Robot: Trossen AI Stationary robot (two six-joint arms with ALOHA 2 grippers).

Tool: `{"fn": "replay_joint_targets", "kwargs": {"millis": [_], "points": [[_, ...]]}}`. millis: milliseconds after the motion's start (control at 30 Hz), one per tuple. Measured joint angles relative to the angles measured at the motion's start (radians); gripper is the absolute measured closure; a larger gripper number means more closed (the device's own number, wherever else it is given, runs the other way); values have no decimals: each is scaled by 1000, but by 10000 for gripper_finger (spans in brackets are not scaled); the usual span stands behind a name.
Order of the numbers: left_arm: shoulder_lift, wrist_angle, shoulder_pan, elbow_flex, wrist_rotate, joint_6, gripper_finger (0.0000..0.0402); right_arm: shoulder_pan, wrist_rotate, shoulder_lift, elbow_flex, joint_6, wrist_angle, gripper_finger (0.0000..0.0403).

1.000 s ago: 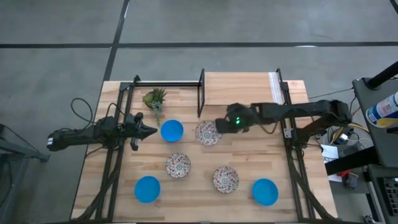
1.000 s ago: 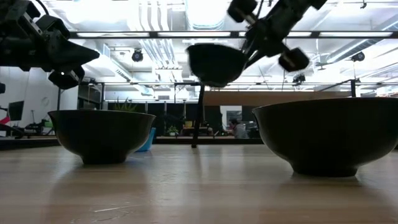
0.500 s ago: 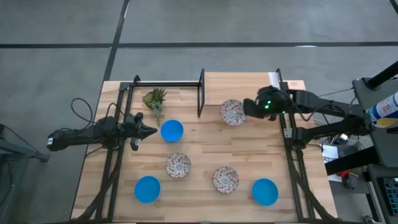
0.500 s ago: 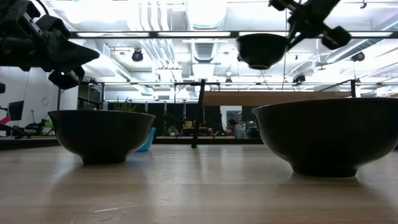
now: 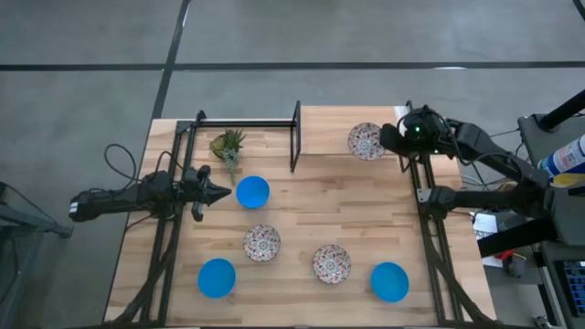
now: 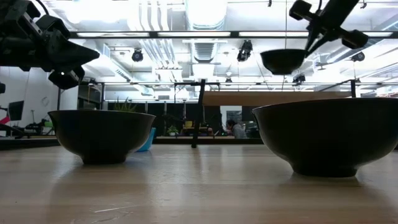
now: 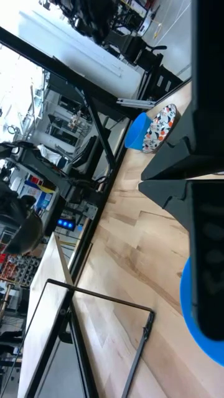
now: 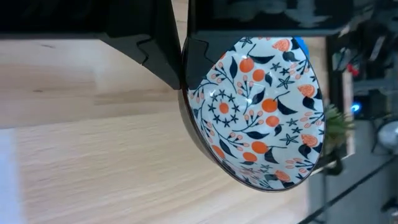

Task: Pick & Place Mini bowls
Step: Put the top white patterned bowl on the shelf

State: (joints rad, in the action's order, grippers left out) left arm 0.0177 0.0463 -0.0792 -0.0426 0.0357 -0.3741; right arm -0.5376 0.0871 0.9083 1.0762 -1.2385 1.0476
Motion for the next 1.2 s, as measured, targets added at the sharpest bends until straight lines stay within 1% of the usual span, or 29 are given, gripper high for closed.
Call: {"fn": "replay_joint_targets", "kwargs": {"millis": [233,567,700,967,1200], "points": [[0,0,0,0,0,0,402,-168,-21,9,0,59,71,394],[0,0,0,0,0,0,402,-429,-128,30,0,125,71,394],[0,0,0,0,0,0,402,-511,-174,45,0,143,67,394],[0,0,0,0,0,0,402,-597,-201,82,0,143,52,394],[0,0,0,0,0,0,402,-612,-205,129,0,141,40,394]]}}
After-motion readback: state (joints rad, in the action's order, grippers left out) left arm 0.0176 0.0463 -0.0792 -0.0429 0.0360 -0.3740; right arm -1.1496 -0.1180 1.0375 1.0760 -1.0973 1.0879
